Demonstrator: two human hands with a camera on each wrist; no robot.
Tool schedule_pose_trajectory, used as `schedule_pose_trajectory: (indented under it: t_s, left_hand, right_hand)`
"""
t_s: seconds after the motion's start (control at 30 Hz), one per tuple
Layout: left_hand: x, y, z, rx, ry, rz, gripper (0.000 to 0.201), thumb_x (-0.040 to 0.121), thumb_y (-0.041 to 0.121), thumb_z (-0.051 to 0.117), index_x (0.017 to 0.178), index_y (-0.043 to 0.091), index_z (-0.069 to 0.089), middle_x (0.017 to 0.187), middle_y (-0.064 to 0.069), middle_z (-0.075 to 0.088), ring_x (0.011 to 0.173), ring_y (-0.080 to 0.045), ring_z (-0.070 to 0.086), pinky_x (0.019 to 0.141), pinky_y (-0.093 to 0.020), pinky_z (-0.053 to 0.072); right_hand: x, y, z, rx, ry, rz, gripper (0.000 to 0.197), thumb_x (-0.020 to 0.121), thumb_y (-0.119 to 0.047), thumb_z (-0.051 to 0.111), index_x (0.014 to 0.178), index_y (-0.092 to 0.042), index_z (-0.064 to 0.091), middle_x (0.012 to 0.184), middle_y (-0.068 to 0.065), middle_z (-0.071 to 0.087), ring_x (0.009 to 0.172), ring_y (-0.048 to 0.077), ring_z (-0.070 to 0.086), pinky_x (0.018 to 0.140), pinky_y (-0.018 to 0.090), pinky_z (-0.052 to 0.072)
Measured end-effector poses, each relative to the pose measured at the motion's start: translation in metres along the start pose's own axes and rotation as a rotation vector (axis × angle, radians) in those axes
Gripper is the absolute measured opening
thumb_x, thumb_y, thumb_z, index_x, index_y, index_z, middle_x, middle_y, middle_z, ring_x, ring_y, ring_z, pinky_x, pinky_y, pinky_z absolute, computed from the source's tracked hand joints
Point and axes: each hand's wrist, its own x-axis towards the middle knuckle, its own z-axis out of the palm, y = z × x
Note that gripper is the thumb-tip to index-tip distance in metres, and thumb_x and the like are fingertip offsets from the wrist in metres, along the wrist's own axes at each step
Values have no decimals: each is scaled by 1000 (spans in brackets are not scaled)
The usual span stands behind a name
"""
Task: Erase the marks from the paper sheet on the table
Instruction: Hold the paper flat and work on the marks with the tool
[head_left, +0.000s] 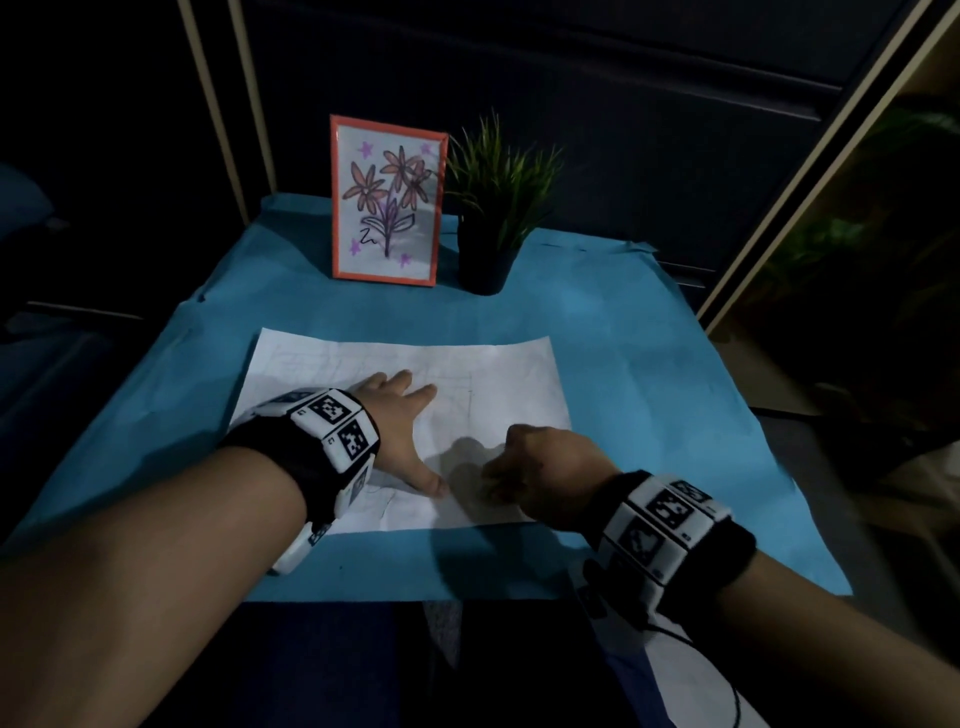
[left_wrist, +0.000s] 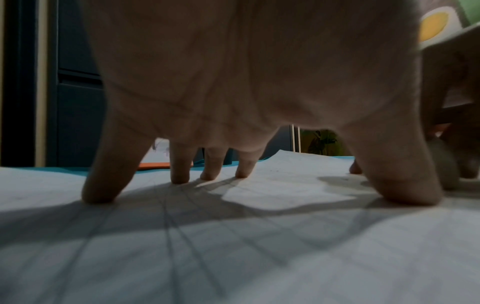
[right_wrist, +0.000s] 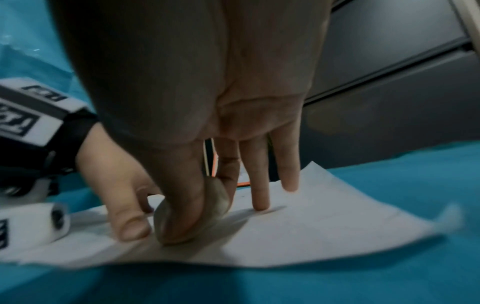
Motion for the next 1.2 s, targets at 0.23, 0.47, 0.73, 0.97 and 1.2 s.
schedule_pose_trajectory:
  t_s: [0.23, 0.47, 0.73, 0.97, 1.2]
  left_hand:
    - [0, 0, -1, 15, -20, -1, 131, 61, 79, 67, 153, 28, -12, 161, -3, -16, 148, -28, -10, 120, -46, 9]
    - [1, -2, 1, 16, -31, -4, 136, 56, 83, 65, 152, 29, -14, 160, -2, -19, 148, -28, -12, 120, -49, 9]
    - [2, -1, 2, 23, -29, -5, 135, 57, 82, 66, 152, 28, -13, 160, -2, -18, 148, -28, -11, 119, -51, 11]
    - [1, -1, 1, 19, -22, 0, 135, 58, 80, 67, 153, 27, -13, 160, -3, -18, 148, -28, -11, 119, -48, 9]
    - [2, -1, 1, 15, -25, 2, 135, 58, 81, 67, 152, 27, -13, 160, -3, -18, 148, -28, -12, 120, -49, 10]
  right_hand:
    - [13, -4, -4, -34, 94, -2, 27, 90, -34, 58, 115, -32, 66, 119, -2, 58, 111, 24, 55, 84, 25, 42]
    - [5, 1, -1, -66, 15, -36, 27, 88, -43, 58, 114, -41, 65, 114, -7, 58, 108, 18, 56, 73, 18, 30]
    - [-4, -1, 3, -25, -27, -19, 27, 89, -37, 59, 115, -37, 66, 115, -3, 59, 108, 21, 57, 76, 21, 35]
    - [9, -5, -4, -18, 54, 27, 25, 89, -34, 60, 113, -30, 67, 119, -5, 62, 111, 22, 57, 82, 23, 41]
    - [5, -6, -8, -81, -31, 9, 26, 88, -31, 61, 113, -39, 66, 116, -10, 61, 109, 16, 57, 73, 17, 33]
